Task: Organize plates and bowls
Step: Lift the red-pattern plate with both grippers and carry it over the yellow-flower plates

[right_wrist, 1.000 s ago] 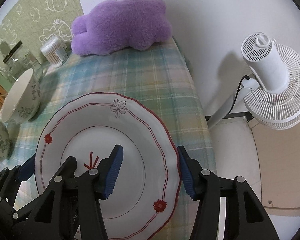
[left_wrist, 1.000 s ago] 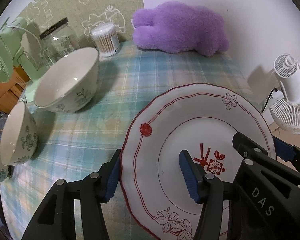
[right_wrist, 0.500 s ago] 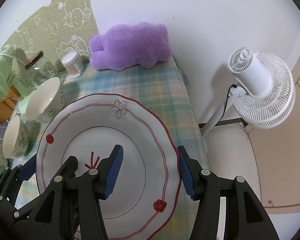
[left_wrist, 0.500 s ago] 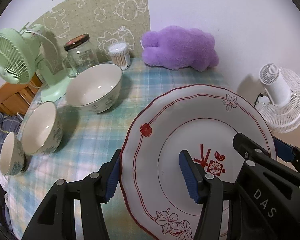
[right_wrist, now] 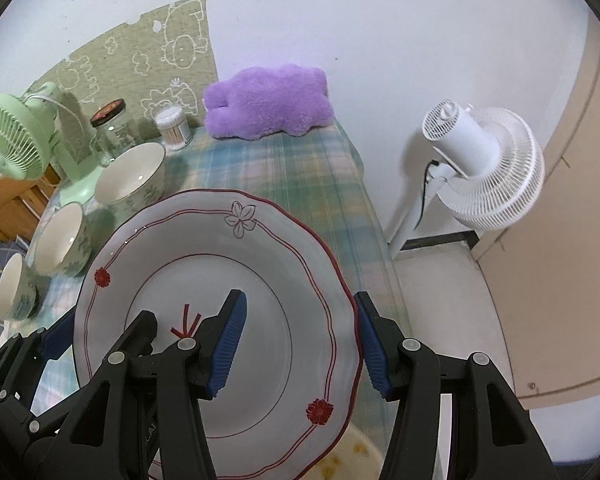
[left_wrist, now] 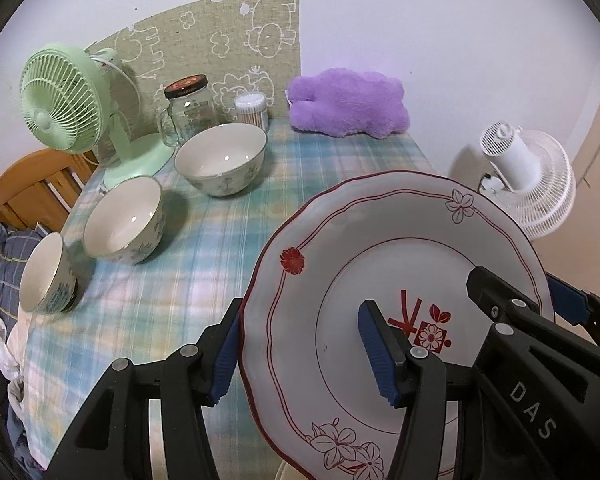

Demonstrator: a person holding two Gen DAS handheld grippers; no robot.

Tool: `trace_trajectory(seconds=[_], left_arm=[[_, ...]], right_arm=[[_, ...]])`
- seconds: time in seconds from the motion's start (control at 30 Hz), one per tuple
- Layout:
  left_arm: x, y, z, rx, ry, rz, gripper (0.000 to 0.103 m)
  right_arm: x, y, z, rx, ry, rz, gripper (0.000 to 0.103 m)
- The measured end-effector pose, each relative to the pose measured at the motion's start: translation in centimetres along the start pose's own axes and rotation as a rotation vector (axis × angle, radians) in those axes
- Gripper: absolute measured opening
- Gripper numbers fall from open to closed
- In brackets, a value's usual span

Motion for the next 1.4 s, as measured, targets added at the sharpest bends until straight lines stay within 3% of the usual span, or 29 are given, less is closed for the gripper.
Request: trace_trajectory(seconds=[0.47, 0.8, 1.1, 1.4], left_arm=[[-6.2, -3.0, -0.9, -0.074, 0.056, 0.042, 0.058], [-9.8, -1.9, -2.3, -0.122, 0.106, 0.119, 0.058], [-11.4, -0.3, -3.3, -0.136, 0.128, 0.178, 0.058], [-11.8, 0.6, -3.9, -0.102, 0.157, 0.197, 0.058]], right_arm=[[-7.3, -4.3, -1.6, -0.071, 0.045, 0.030, 0.058], [-11.7, -3.8, -3.4, -0.120, 0.084, 0.102, 0.058], [-13.6, -2.2, -4.4, -0.142, 0.102, 0.162, 0.058], [-14.2, -0.7, -4.7, -0.144, 0.102, 0.202, 0.058]])
Point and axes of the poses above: each gripper's, at about its wrist camera, not at the fingertips, and y roughly the way its jaws point, z to its left, x to its top, the point moved 4 cm from there along y, roughly the way its jaws point, and after that the axes turned 9 degrees about -x, right-handed, at the moved point
